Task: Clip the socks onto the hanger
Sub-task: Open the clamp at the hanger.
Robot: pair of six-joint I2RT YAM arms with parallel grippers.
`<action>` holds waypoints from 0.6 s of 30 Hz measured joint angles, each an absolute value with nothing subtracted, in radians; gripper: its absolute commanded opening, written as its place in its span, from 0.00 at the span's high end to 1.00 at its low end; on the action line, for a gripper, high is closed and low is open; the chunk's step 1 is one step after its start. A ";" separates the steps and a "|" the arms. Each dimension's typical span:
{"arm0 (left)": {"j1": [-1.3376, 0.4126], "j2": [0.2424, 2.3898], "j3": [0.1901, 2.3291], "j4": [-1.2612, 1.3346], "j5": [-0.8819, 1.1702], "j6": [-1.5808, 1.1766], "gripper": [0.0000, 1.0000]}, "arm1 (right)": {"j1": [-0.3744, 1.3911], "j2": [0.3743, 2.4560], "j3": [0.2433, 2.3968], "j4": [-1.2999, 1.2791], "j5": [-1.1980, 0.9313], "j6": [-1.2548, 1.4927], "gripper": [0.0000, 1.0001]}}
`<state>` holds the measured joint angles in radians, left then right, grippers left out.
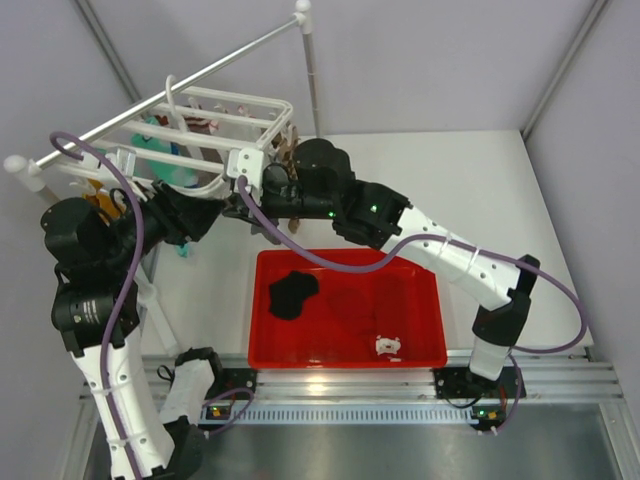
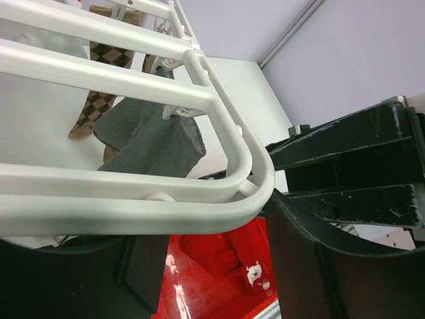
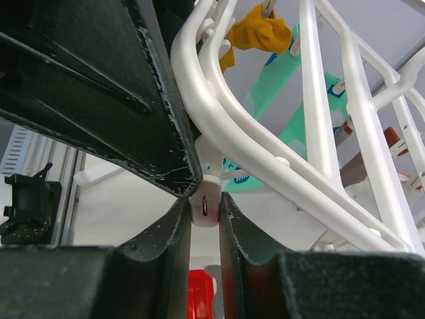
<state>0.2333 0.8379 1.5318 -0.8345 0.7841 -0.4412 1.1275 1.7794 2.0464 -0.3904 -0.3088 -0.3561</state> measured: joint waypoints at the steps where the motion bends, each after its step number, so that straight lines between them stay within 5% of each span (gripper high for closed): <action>1: 0.233 0.838 1.528 -0.833 0.778 -0.439 0.39 | 1.129 1.781 2.050 -0.393 -0.307 -0.358 1.00; 8: 0.233 0.833 1.513 -0.822 0.763 -0.411 0.49 | 1.142 1.808 2.083 -0.414 -0.273 -0.377 1.00; 15: 0.233 0.831 1.494 -0.825 0.761 -0.386 0.71 | 1.145 1.825 2.084 -0.414 -0.247 -0.386 1.00; 18: 0.233 0.831 1.490 -0.822 0.760 -0.380 0.89 | 1.145 1.826 2.084 -0.415 -0.240 -0.391 1.00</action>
<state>0.2325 0.8310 1.4902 -0.8219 0.7605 -0.3801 1.1454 1.8263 2.0838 -0.4149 -0.2401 -0.3908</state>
